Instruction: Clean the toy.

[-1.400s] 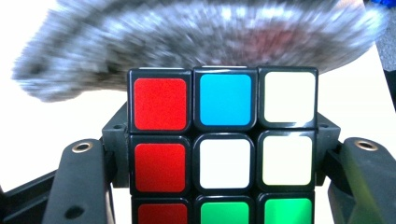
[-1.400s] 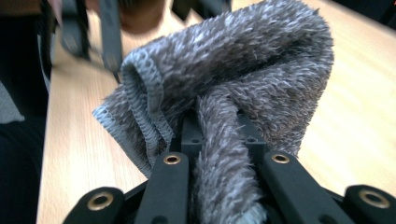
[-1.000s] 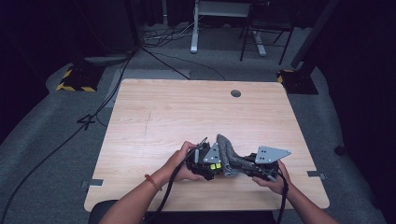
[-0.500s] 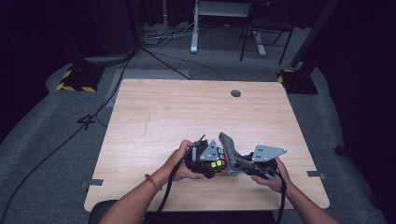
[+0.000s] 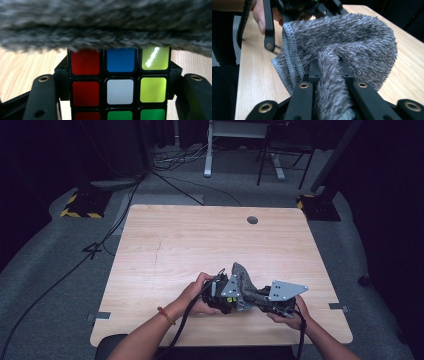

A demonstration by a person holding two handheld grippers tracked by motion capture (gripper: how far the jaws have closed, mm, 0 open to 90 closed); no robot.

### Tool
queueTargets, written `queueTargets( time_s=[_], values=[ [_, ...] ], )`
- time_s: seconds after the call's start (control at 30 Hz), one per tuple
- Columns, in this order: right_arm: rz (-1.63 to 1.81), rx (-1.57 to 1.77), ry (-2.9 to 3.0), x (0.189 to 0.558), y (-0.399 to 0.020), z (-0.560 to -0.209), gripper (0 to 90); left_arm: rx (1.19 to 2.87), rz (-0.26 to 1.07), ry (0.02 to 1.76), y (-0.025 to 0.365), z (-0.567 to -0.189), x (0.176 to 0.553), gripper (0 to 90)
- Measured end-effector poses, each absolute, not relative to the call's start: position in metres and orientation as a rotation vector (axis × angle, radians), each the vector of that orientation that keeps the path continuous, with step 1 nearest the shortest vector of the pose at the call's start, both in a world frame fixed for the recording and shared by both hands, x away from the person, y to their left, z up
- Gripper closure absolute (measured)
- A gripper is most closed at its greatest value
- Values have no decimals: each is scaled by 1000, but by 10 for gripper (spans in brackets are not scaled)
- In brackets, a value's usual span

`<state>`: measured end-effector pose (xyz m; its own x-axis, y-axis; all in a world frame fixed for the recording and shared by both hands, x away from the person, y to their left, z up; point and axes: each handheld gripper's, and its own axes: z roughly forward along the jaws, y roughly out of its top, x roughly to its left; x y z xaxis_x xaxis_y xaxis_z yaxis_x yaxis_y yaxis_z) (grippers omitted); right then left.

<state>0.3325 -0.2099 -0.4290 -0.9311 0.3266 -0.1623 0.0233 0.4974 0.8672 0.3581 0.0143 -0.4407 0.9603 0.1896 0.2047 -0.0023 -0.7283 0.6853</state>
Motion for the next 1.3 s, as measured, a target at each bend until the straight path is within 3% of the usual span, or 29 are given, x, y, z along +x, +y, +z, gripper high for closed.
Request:
queueTargets(
  time_s=[0.43,0.9,1.3],
  values=[
    [1338,454,2516,352,-223,-448,782,2283,287,127,23,-432,358,335],
    [1471,311,2450,335,-205,-431,781,2392,344,115,7,-447,356,332],
    [1376,498,2477,356,-228,-450,781,2257,322,119,26,-428,357,334]
  ],
)
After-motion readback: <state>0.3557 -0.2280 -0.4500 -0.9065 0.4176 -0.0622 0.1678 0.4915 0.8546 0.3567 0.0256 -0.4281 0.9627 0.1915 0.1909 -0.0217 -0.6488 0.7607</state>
